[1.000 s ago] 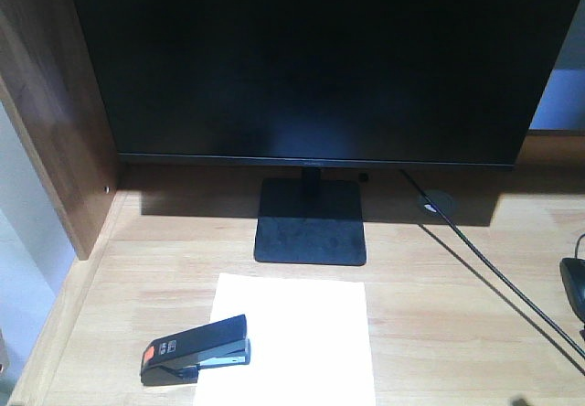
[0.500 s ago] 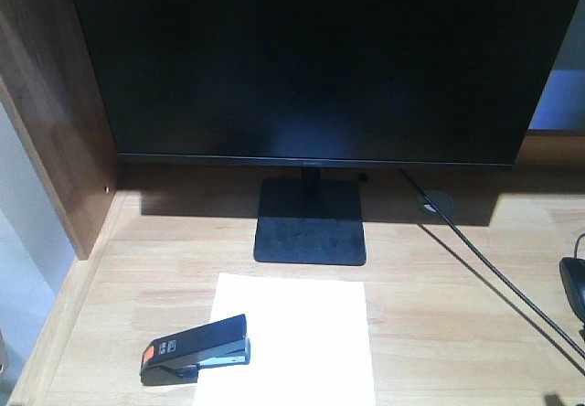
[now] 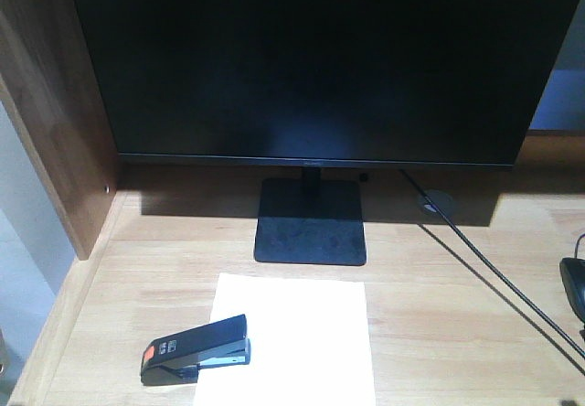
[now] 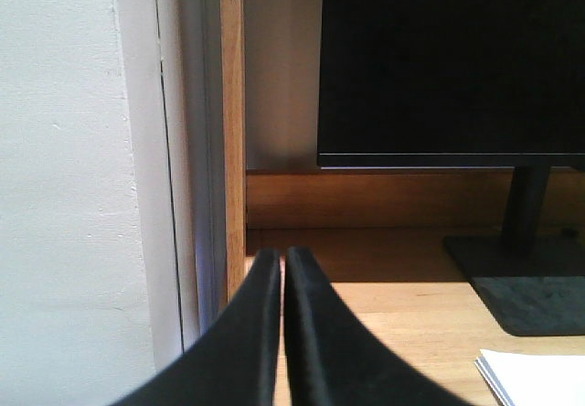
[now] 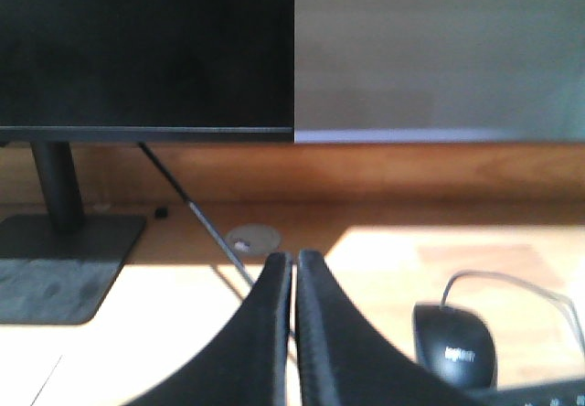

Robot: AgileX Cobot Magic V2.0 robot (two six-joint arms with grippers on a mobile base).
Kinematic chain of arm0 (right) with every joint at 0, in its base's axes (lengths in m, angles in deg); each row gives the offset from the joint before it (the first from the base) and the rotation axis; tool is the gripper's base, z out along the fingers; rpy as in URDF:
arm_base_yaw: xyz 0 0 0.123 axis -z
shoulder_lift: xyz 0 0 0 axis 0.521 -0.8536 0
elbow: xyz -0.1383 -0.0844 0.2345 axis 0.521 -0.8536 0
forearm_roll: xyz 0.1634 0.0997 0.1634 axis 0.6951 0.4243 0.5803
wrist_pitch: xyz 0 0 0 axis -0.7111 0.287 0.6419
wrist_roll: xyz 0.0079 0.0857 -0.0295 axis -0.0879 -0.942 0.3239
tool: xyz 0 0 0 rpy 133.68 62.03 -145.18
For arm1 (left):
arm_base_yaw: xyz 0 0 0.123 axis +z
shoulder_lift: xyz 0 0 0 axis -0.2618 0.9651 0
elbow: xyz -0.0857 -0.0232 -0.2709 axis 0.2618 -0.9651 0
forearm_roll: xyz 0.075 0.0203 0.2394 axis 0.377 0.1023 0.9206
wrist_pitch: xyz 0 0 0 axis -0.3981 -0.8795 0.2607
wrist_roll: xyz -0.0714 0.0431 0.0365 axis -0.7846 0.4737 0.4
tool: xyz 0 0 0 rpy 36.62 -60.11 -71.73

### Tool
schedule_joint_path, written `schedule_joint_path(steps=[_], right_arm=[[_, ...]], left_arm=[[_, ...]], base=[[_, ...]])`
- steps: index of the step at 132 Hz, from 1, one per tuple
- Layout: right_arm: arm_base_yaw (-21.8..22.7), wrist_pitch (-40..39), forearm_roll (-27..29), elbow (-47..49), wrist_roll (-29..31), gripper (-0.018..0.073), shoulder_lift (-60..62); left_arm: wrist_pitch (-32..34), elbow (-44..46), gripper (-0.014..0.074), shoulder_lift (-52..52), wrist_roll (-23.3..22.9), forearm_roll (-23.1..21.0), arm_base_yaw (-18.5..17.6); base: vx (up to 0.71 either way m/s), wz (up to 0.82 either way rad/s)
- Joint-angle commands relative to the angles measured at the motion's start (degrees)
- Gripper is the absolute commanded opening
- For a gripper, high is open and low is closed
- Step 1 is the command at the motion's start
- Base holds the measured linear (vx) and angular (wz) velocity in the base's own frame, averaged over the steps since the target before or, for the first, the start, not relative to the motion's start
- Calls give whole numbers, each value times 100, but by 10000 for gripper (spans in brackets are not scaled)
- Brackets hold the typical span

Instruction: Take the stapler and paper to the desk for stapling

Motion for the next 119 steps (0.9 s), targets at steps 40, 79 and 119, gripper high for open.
schedule_joint_path(steps=[40, 79, 119], right_arm=[[32, -674, -39, -32, 141, -7, 59], [32, -629, -33, -32, 92, -7, 59], [32, -629, -33, -32, 92, -7, 59]], left_arm=[[469, -63, -6, -88, -42, -52, 7], [469, -63, -6, -88, -42, -52, 7], [469, -63, -6, -88, -42, -52, 7]], base=[[0, 0], [0, 0], [0, 0]])
